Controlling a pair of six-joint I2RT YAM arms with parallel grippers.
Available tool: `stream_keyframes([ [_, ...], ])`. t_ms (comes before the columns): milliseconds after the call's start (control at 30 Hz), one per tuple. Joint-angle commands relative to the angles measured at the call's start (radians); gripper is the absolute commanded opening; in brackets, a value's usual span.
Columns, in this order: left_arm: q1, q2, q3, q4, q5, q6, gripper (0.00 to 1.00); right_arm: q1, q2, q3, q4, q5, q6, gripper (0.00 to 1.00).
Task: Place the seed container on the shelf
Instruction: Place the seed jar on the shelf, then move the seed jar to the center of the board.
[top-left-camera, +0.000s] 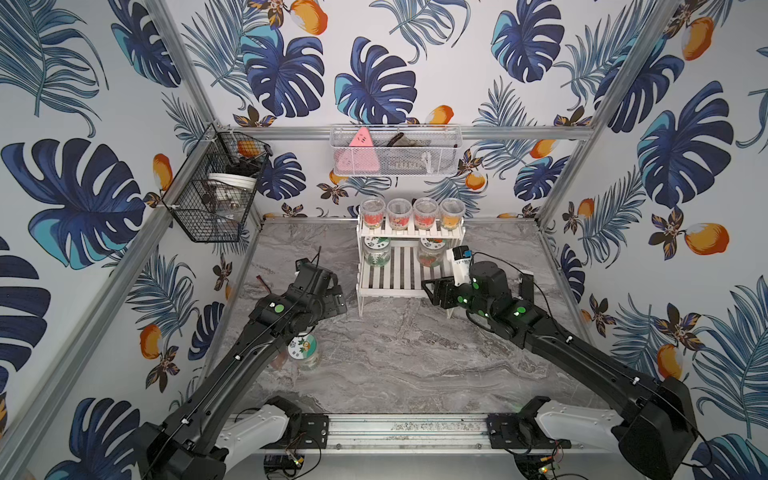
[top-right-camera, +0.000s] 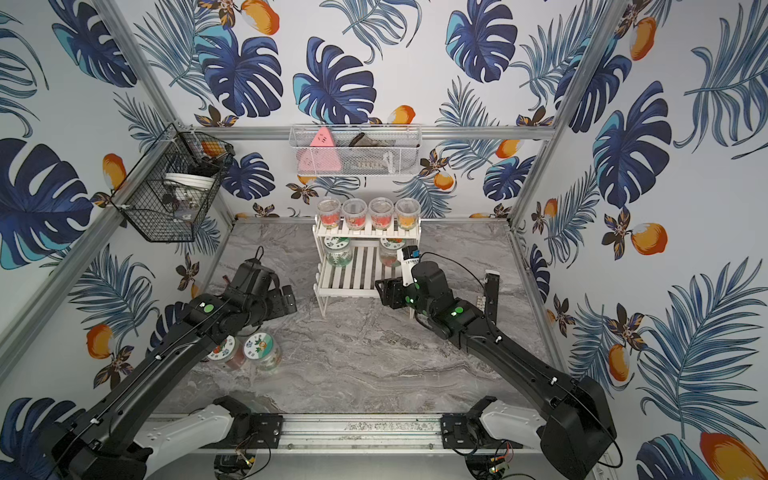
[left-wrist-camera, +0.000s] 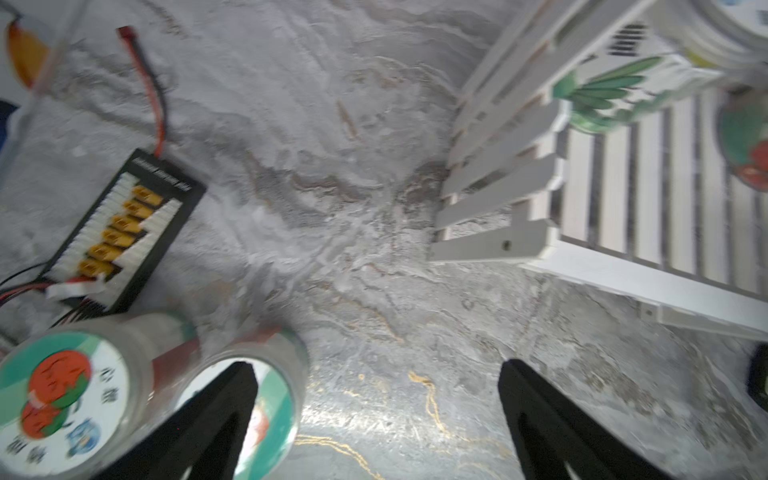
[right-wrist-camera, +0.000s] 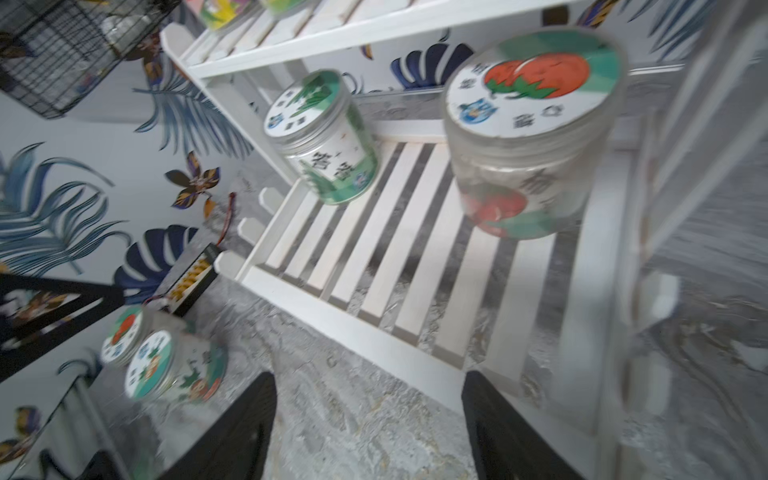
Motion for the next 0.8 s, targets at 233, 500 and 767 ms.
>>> stream_keyframes([
  [233, 0.052, 0.042, -0.083, -0.165, -0.178, -0.168, 0.99, 0.105, -0.011, -0.027, -0.06, -0.221, -0.078, 0.86],
  [500, 0.052, 0.05, -0.16, -0.143, -0.169, -0.238, 0.99, 0.105, -0.057, -0.077, -0.076, -0.152, -0.125, 0.94],
  [767, 0.052, 0.084, -0.221, -0.108, -0.107, -0.264, 0.99, 0.105, -0.042, -0.08, -0.066, -0.145, -0.122, 0.97],
])
